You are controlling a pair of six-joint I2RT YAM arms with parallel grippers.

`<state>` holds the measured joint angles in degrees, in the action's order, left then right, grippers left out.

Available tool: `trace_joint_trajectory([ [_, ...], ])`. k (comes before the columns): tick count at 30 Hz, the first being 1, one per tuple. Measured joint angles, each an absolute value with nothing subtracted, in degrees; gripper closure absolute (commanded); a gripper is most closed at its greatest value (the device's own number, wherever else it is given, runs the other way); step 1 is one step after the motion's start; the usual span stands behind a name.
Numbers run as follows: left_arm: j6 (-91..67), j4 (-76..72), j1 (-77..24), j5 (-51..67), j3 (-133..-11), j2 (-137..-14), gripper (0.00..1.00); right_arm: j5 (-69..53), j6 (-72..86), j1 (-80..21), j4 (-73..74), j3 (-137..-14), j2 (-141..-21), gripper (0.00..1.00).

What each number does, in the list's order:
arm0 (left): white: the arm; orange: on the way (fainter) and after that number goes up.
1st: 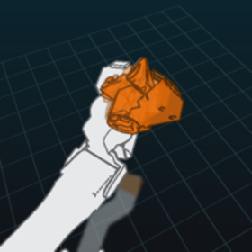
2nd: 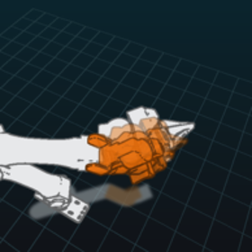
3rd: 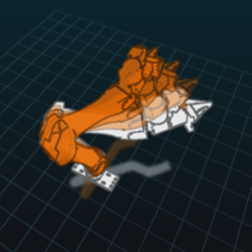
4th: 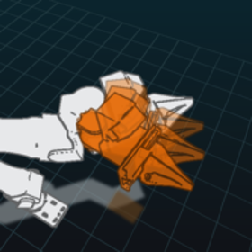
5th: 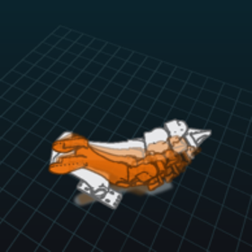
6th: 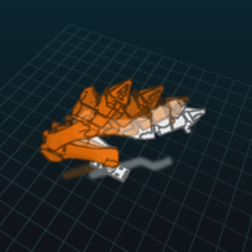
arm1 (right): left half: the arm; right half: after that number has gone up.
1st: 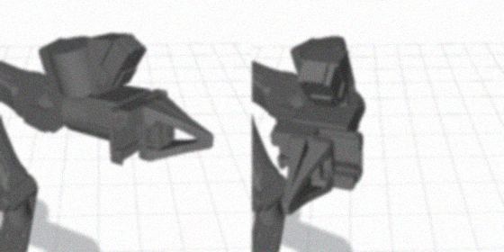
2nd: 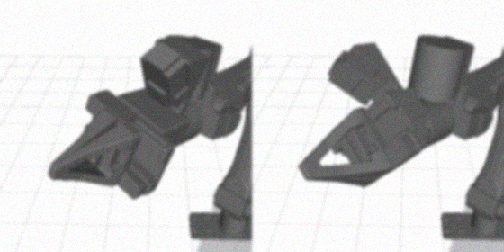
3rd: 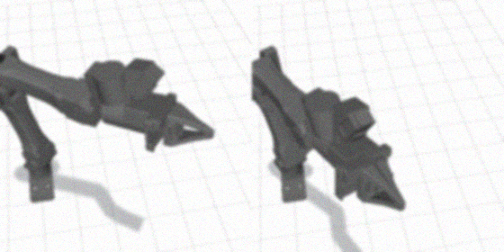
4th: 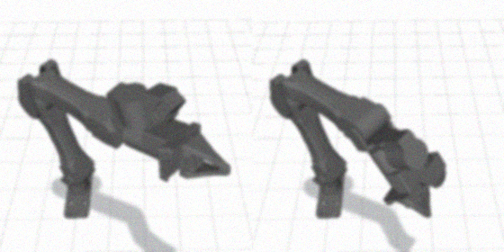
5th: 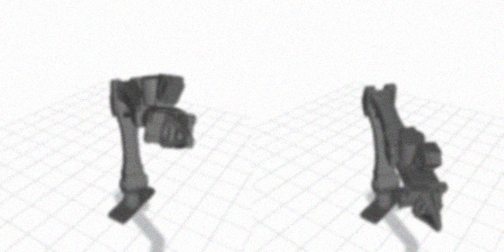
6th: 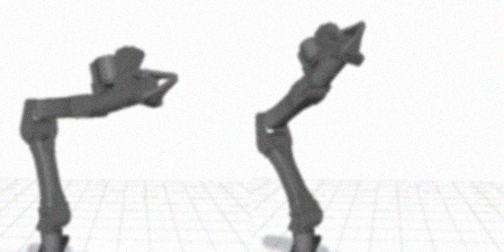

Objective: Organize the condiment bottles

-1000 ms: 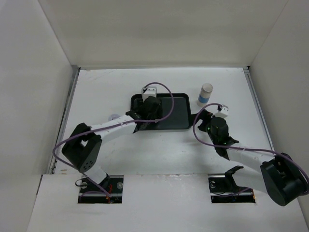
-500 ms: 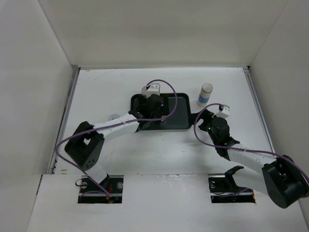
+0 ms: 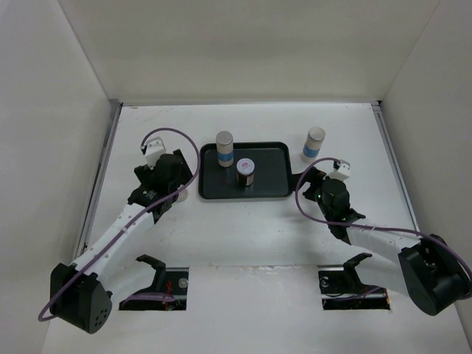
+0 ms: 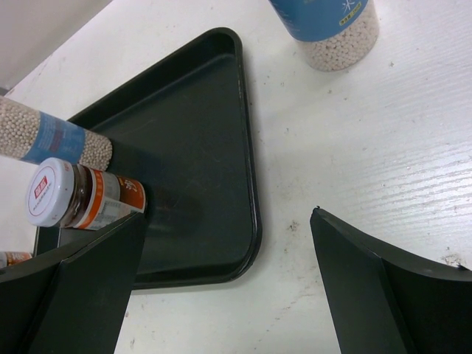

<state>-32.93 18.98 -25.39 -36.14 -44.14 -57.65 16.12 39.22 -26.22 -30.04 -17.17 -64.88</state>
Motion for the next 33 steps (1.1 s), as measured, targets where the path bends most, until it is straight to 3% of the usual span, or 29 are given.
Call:
trace_joint_trajectory([
  [12,-33.82,21.19,-21.76,-29.06,-40.1,-66.28,0.1,16.08,39.22,-26.3,-30.06,-17.19,-65.32,0.0],
  [14,-33.76,19.59,-21.71,-28.56,-40.1,-68.07,0.17,16.05,39.22,-26.35,-30.06,-17.19,-65.36,0.0],
  [18,-33.19,17.32,-21.43,-28.58,-40.1,-70.59,0.48,16.05,39.2,-26.35,-30.06,-17.19,-65.45,0.0],
  [21,-32.91,16.34,-21.19,-28.47,-40.1,-70.96,0.62,16.05,39.22,-26.35,-30.06,-17.19,-65.47,0.0],
  [33,-28.47,18.81,-31.44,-31.46,-50.54,-69.76,0.63,16.05,39.2,-26.35,-30.06,-17.19,-65.71,0.0],
])
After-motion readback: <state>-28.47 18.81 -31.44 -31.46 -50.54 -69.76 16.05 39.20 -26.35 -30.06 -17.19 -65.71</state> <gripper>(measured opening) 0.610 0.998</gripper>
